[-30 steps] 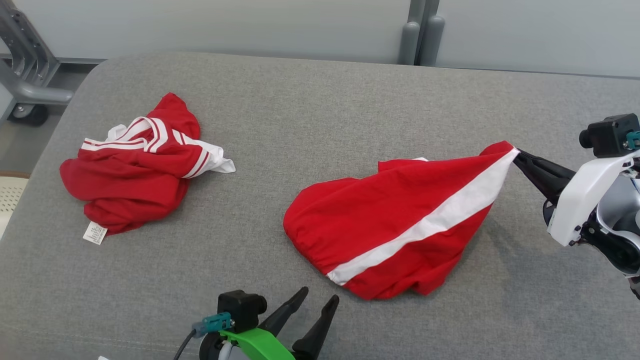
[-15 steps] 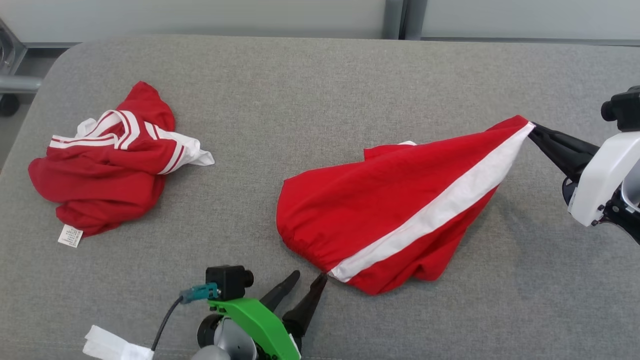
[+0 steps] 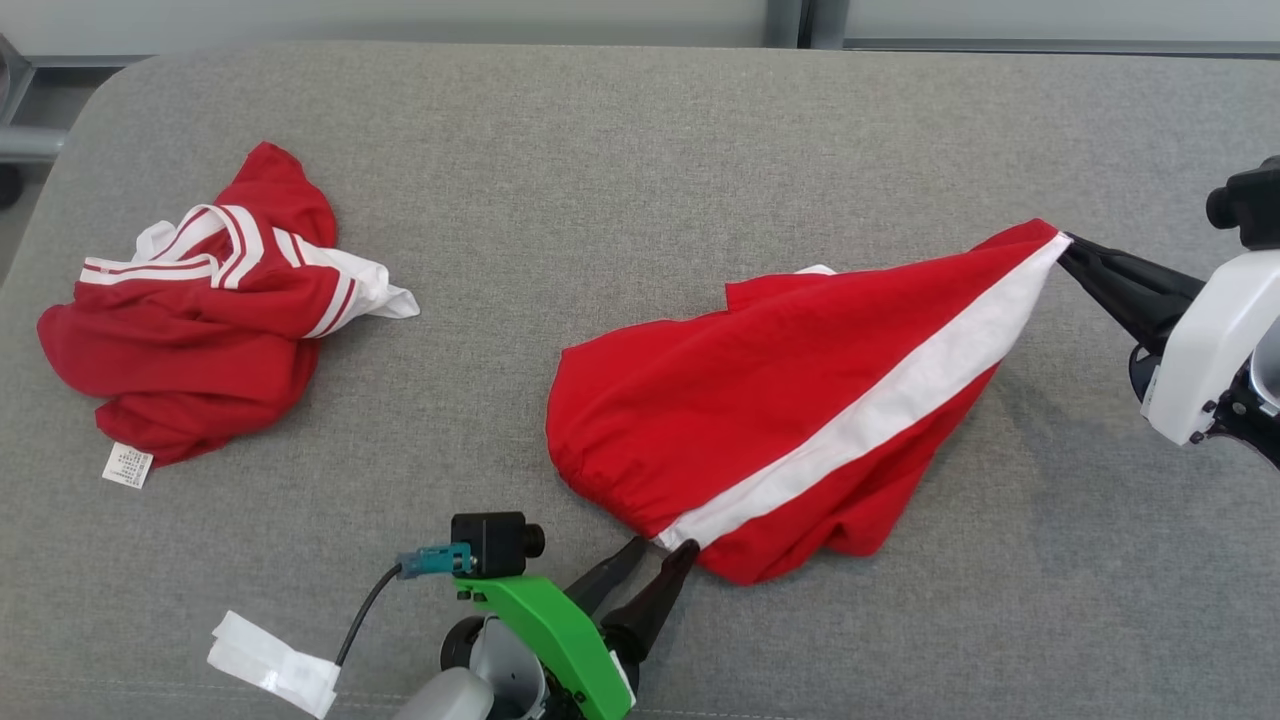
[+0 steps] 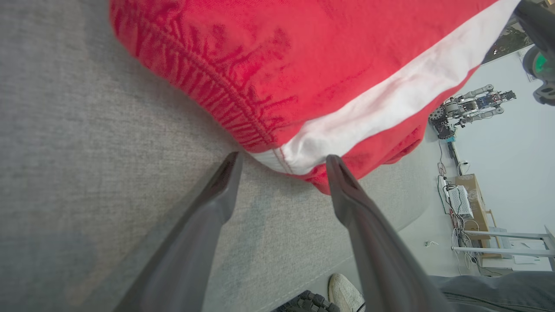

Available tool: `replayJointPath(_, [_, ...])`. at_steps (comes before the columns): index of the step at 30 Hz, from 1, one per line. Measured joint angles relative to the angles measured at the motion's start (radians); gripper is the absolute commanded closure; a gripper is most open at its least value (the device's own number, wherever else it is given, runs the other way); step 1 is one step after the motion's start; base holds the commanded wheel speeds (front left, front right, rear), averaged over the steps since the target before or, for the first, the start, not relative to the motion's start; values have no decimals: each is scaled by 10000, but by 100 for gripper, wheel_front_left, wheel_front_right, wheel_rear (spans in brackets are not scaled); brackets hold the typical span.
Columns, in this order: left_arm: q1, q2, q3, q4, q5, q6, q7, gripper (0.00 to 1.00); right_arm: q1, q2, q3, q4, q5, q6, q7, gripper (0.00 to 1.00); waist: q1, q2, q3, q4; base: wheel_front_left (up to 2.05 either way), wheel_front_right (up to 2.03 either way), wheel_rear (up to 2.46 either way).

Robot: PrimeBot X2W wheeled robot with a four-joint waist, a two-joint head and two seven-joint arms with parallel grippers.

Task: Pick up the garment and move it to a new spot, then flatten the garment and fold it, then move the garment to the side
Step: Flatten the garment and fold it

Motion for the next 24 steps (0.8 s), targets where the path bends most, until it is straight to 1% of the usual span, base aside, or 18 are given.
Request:
replayJointPath(5, [-361, 2, -387, 19, -339, 0, -184, 0, -1, -94, -12, -142, 0, -10, 81, 100, 0, 0, 58, -5, 0, 0, 0])
replayJointPath(7, [-468, 0, -589, 58, -476, 0, -186, 0, -1, -105, -10, -215, 0, -88, 109, 100, 0, 0, 84, -18, 0, 0, 0])
replayJointPath(13, [-672, -2, -986, 341, -523, 0, -309, 0, -1, -209, -23, -313, 0, -102, 184, 100, 0, 0, 154, -71, 0, 0, 0])
replayJointPath(18, [-812, -4, -1195, 970, -424, -4, -426, 0, -1, -244, -48, -422, 0, -107, 272, 100, 0, 0, 207, -84, 0, 0, 0])
replayJointPath(19, [-831, -4, -1218, 1005, -424, -13, -468, 0, -1, -255, -54, -449, 0, -109, 274, 100, 0, 0, 217, -85, 0, 0, 0])
replayJointPath(20, [-859, -4, -1244, 1034, -428, -13, -512, 0, -1, -267, -63, -472, 0, -180, 274, 100, 0, 0, 227, -85, 0, 0, 0])
replayJointPath(24, [-1015, -6, -1381, 1020, -596, -13, -706, 0, -1, -316, -92, -516, 10, -199, 355, 100, 0, 0, 252, -73, 0, 0, 0])
